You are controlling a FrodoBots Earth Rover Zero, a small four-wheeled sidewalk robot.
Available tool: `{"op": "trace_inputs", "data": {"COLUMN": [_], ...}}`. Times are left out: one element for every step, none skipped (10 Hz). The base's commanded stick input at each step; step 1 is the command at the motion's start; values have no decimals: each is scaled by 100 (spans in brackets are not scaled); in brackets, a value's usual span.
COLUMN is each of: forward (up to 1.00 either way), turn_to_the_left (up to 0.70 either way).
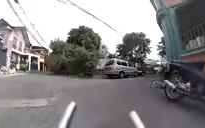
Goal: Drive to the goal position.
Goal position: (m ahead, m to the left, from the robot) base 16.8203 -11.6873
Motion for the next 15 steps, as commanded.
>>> {"op": "trace_inputs", "data": {"forward": [85, 85, 85, 85, 85, 85, 85, 85, 85, 85, 85, 85, 85, 85, 85], "turn_to_the_left": [0, 0, 0, 0, 0, 0, 2, -27, -34, -34, -34, -34, -34, -34, -34]}}
